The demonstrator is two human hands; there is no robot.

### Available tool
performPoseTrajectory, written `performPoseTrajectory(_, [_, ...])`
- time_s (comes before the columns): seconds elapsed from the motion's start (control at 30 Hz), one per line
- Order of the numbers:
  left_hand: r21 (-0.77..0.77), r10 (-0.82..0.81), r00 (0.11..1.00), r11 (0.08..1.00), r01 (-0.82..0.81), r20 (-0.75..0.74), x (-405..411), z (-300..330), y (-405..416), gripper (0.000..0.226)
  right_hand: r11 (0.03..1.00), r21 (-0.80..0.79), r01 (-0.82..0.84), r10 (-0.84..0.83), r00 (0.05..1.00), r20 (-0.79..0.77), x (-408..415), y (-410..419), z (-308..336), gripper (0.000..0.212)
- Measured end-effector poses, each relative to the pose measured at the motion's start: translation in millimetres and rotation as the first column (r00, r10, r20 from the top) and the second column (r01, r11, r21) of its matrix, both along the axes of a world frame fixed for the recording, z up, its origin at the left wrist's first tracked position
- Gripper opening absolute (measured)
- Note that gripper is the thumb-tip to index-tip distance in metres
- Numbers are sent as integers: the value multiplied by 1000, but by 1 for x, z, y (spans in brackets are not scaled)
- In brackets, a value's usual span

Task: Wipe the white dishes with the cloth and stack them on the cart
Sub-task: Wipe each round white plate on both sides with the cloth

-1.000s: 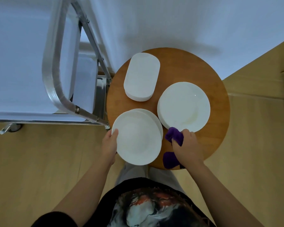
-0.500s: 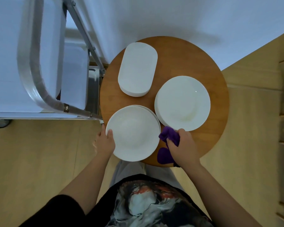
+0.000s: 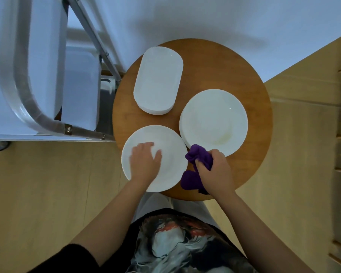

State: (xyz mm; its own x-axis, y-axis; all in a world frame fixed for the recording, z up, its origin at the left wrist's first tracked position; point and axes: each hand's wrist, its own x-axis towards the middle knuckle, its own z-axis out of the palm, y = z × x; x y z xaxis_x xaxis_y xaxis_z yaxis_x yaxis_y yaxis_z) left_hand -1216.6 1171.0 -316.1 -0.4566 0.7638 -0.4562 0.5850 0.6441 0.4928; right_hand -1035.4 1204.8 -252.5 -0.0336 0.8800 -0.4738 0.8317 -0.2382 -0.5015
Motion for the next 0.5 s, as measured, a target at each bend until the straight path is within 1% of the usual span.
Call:
performPoseTrajectory(0.03, [-26, 6, 997, 1000, -4, 73, 13, 5, 12, 28, 1000, 10, 10, -10, 1000, -9, 1, 3, 1, 21])
performPoseTrajectory(0.07, [-66, 3, 993, 998, 5, 120, 24, 8, 24, 28, 1000, 23, 21, -21, 1000, -20, 3, 6, 1, 19])
performPoseTrajectory(0.1, [-100, -31, 991, 994, 45, 131, 34, 10, 37, 32, 999, 35, 35, -34, 999, -33, 6, 10, 2, 18])
performPoseTrajectory(0.17, [-158, -106, 988, 980, 123, 113, 49, 11, 59, 42, 996, 57, 68, -65, 996, -57, 13, 16, 4, 16])
performPoseTrajectory(0.27, [-196, -117, 986, 971, 139, 118, 58, 8, 81, 48, 989, 76, 127, -118, 987, -109, 26, 25, 5, 15])
performPoseTrajectory(0.37, [-218, -87, 990, 970, 111, 114, 61, 7, 91, 42, 985, 49, 166, -156, 973, -168, 40, 30, 6, 18])
performPoseTrajectory(0.5, [-212, -76, 997, 974, 79, 23, 64, 13, 93, 31, 975, 12, 222, -213, 950, -229, 61, 38, 7, 20])
